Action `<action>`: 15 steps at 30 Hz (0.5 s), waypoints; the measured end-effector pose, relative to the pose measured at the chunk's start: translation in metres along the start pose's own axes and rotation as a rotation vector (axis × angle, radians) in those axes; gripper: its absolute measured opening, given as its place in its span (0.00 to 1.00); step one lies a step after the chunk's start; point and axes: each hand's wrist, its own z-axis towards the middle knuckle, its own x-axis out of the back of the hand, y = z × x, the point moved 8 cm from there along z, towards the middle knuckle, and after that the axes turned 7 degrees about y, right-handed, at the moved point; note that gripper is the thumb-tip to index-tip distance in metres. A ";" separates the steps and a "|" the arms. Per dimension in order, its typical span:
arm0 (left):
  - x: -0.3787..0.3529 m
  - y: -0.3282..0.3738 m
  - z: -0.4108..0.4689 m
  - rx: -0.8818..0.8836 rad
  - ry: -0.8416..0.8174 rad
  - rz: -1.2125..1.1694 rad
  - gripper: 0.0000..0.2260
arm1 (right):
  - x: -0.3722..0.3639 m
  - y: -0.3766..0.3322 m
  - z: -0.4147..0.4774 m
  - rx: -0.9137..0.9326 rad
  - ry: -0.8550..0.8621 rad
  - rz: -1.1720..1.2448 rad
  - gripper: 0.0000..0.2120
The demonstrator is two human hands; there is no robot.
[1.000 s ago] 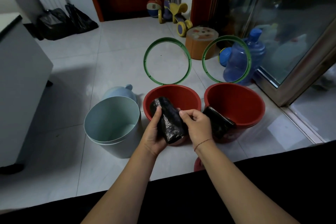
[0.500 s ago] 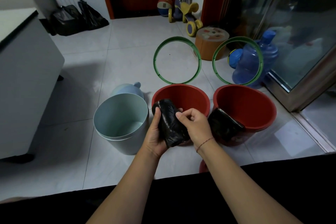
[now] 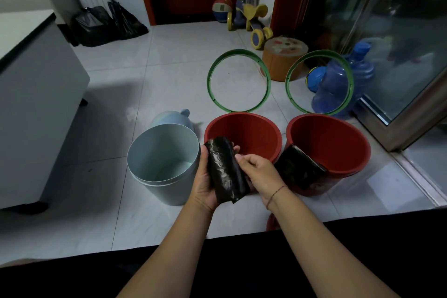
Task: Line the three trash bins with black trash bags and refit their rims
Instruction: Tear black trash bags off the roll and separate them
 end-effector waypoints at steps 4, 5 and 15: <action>-0.001 -0.001 0.009 0.000 0.044 0.054 0.36 | -0.003 -0.006 0.002 0.046 0.067 0.061 0.11; -0.001 -0.003 0.010 0.009 0.054 0.071 0.37 | -0.003 -0.010 0.002 0.076 0.075 0.053 0.11; -0.003 -0.007 0.006 0.041 0.116 0.150 0.36 | -0.007 0.007 0.002 -0.108 -0.029 0.033 0.14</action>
